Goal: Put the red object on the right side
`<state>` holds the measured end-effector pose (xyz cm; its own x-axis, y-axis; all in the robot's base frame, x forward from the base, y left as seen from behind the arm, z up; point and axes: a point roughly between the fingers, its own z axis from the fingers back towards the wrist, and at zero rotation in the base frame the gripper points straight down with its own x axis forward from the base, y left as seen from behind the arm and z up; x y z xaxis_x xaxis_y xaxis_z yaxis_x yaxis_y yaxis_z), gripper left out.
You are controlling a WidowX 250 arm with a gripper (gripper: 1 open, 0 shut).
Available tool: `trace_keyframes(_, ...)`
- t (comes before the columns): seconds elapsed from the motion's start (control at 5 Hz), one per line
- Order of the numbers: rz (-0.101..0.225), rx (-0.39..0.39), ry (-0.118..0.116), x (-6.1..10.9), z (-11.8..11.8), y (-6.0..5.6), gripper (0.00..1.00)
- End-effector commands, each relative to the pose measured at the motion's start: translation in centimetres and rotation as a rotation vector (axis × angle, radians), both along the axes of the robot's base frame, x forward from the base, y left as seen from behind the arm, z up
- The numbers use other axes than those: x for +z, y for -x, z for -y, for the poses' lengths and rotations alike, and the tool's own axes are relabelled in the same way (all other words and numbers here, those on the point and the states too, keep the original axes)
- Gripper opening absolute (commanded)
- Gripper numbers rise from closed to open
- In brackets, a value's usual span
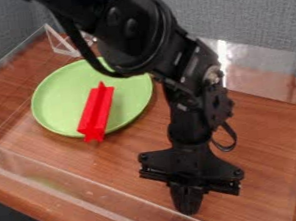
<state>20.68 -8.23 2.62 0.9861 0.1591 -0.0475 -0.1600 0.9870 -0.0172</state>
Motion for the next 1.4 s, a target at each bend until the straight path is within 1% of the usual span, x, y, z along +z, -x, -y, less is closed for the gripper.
trace_keyframes(0.0, 0.013, 0.016, 0.017, 0.3, 0.7, -0.6, 0.00)
trace_keyframes(0.4, -0.011, -0.122, 0.032, 0.1, 0.2, -0.2, 0.00)
trace_keyframes(0.8, -0.036, -0.266, 0.047, 0.1, -0.7, -0.4, 0.00)
trace_keyframes(1.2, -0.046, -0.316, 0.068, 0.6, 0.9, -0.6, 0.00)
